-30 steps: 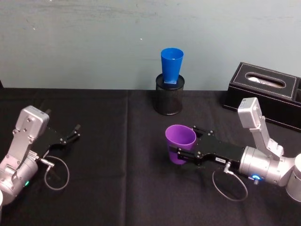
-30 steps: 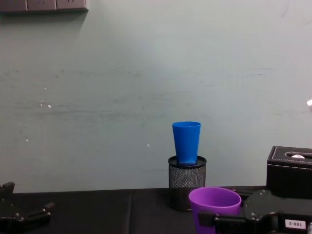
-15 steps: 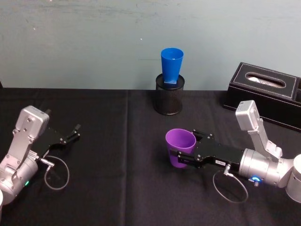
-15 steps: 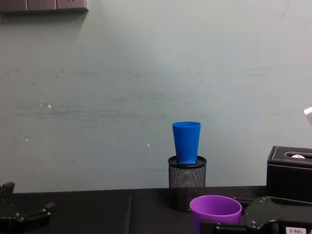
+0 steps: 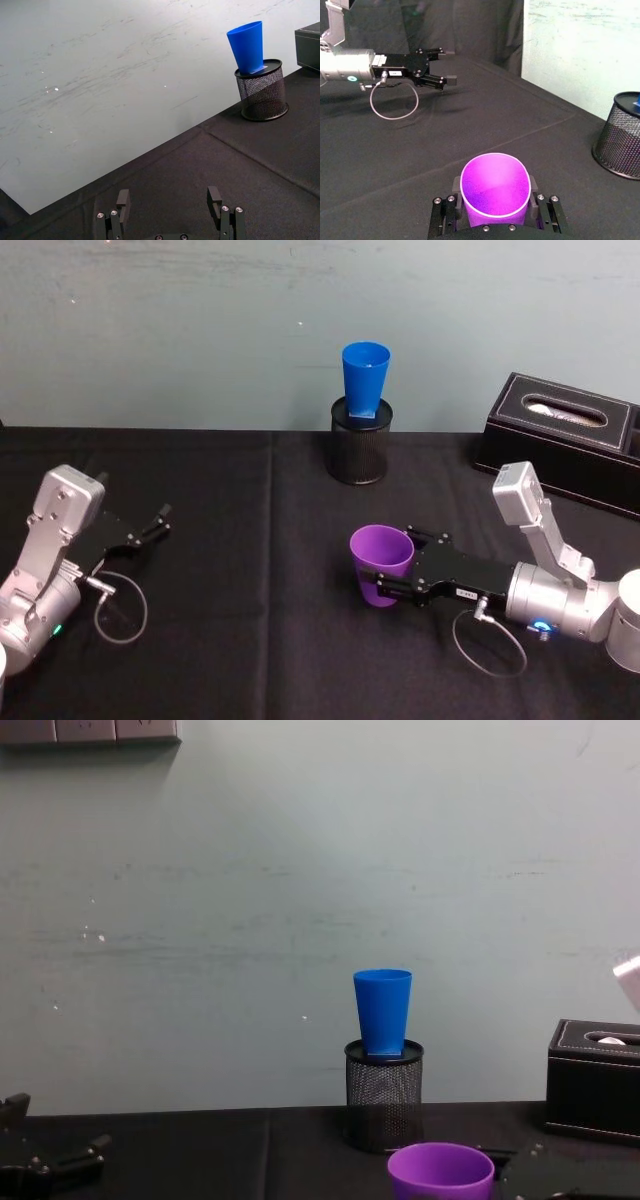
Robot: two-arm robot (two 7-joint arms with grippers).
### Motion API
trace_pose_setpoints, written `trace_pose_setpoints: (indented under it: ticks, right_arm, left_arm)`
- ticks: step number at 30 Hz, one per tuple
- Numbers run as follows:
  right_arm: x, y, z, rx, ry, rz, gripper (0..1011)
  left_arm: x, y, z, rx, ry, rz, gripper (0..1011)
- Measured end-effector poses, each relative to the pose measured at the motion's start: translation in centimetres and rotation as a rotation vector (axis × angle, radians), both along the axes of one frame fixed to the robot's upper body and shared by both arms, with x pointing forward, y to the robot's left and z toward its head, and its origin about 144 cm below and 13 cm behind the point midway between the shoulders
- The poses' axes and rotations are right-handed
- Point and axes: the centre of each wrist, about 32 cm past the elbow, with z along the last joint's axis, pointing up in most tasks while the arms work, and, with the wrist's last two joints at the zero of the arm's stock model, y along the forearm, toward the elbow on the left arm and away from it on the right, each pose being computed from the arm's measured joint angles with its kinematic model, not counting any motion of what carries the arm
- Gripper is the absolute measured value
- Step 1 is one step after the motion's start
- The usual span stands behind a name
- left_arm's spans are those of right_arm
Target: Pick up one cup with a gripper and tap it against the other cup.
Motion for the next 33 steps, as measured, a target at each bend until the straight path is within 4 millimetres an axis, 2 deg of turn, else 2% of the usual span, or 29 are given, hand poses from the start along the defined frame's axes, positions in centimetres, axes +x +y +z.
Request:
trace_pose_setpoints:
  ticks: [19, 23, 31, 33]
  right_arm:
    - [0.19, 0.25, -0.35, -0.006, 0.018, 0.013, 726]
    - [0.19, 0.23, -0.34, -0.006, 0.018, 0.012, 783]
    - [0.19, 0.21, -0.35, -0.006, 0.018, 0.012, 1002]
    - [0.19, 0.20, -0.35, -0.006, 0.018, 0.012, 1000]
  left_arm:
    - [0.00, 0.00, 0.00, 0.000, 0.000, 0.000, 1011]
    - [0.00, 0.00, 0.00, 0.000, 0.000, 0.000, 1011]
    - [0.00, 0.00, 0.00, 0.000, 0.000, 0.000, 1012]
    - [0.00, 0.00, 0.00, 0.000, 0.000, 0.000, 1011]
